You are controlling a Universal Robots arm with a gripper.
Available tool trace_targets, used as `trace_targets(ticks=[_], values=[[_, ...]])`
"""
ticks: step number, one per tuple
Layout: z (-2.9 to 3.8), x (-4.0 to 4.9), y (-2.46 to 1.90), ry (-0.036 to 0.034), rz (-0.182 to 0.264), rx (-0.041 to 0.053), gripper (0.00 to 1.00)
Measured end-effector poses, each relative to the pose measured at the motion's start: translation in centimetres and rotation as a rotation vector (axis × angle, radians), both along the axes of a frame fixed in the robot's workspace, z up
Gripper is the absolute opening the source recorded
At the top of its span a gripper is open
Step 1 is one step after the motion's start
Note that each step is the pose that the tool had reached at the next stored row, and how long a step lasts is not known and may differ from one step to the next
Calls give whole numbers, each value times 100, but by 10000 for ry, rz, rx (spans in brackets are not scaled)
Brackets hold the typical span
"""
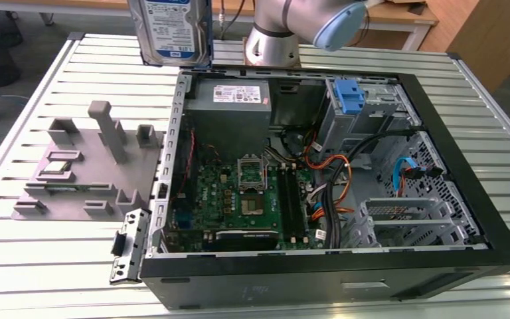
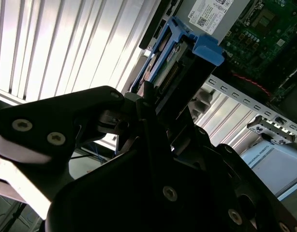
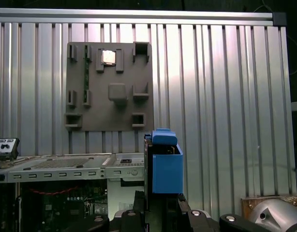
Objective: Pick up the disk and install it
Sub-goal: 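Pick up the disk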
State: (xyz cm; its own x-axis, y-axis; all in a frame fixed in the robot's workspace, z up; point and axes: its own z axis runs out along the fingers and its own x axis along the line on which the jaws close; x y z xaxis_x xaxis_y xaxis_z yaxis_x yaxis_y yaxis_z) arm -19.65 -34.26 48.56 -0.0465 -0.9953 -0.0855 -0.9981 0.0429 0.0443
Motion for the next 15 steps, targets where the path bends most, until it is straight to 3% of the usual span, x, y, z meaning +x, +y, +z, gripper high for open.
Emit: trace_targets(ticks=[15], values=[[0,200,0,0,0,0,35]])
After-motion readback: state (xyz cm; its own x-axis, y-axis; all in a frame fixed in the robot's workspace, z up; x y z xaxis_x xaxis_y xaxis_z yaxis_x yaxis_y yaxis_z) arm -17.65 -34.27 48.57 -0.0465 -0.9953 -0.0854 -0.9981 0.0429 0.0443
